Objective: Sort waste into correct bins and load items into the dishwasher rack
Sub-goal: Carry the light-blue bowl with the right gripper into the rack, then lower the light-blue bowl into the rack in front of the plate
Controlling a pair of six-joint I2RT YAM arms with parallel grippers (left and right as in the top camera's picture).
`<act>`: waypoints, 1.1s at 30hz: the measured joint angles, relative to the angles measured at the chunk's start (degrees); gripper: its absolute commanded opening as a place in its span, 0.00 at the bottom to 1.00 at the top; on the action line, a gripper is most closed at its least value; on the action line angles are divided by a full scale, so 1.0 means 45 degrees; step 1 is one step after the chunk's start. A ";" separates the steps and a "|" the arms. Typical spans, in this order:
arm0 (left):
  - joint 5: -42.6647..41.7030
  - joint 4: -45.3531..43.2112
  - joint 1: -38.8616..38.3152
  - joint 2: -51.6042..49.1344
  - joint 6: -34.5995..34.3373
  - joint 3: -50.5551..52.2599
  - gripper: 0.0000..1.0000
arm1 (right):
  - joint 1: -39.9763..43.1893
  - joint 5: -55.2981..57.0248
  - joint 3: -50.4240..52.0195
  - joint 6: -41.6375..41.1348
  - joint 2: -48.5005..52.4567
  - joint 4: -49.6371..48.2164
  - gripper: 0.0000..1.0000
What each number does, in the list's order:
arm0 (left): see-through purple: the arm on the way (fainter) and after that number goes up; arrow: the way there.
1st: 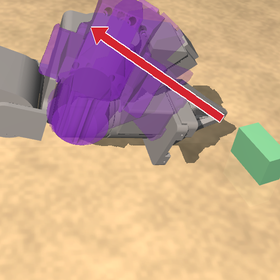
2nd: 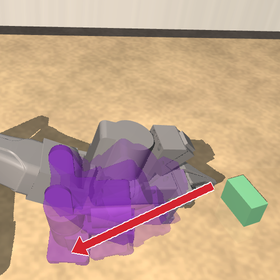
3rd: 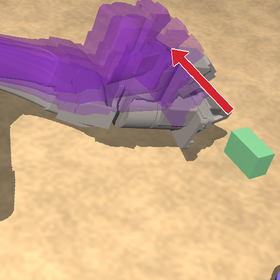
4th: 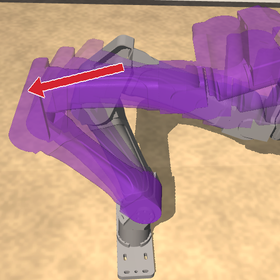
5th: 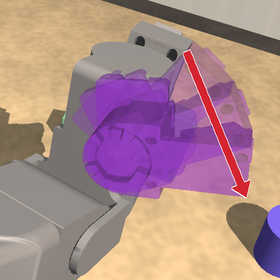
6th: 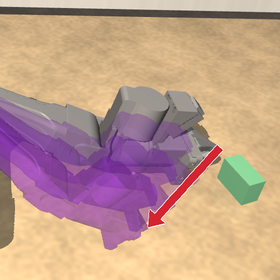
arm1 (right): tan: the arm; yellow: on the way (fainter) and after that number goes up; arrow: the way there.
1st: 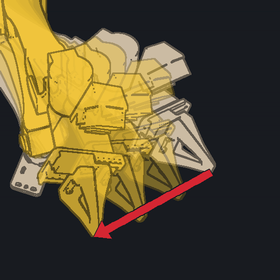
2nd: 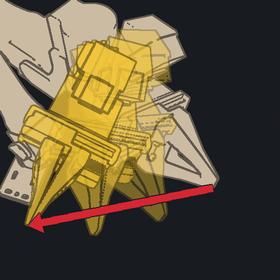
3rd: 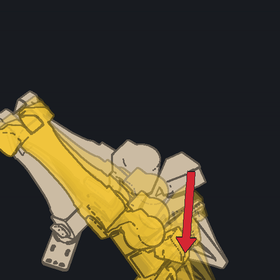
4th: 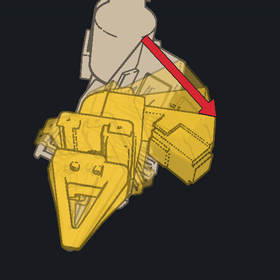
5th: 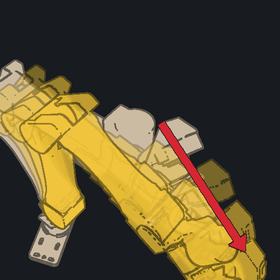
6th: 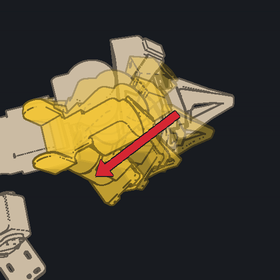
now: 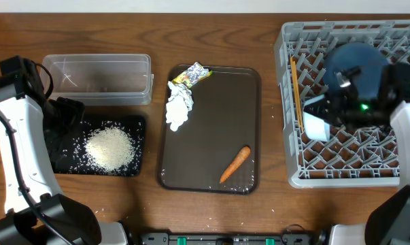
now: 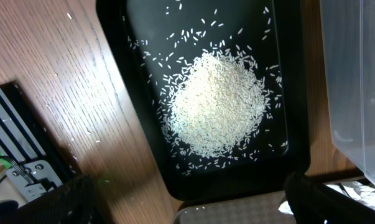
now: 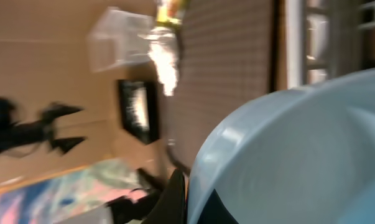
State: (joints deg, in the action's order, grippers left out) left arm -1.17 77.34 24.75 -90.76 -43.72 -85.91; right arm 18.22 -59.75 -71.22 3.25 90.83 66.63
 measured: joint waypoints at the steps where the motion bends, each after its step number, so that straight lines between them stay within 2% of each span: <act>1: 0.0000 0.0000 0.0000 0.0000 0.0000 0.0000 0.99 | 0.0253 -0.0408 0.0160 0.0321 0.0000 -0.0005 0.01; 8: 0.0000 0.0005 0.0000 0.0000 0.0000 0.0000 0.99 | 0.1836 -0.1889 0.0772 0.1569 -0.0015 -0.0010 0.01; 13: 0.0000 0.0005 0.0000 0.0000 0.0000 0.0000 0.99 | 0.2152 -0.2200 0.1234 0.2069 -0.0058 -0.0112 0.01; 23: 0.0000 0.0005 0.0000 0.0000 0.0000 0.0000 0.99 | 0.2176 -0.3162 0.2793 0.2336 -0.0078 -0.2069 0.01; 33: 0.0000 0.0005 0.0000 0.0000 0.0000 0.0000 0.99 | 0.3123 -0.3279 0.2798 0.2351 -0.0083 -0.2205 0.01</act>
State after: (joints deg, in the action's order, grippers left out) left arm -1.17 77.36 24.75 -90.76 -43.72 -85.91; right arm 32.27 -74.50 -58.63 13.82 90.45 56.71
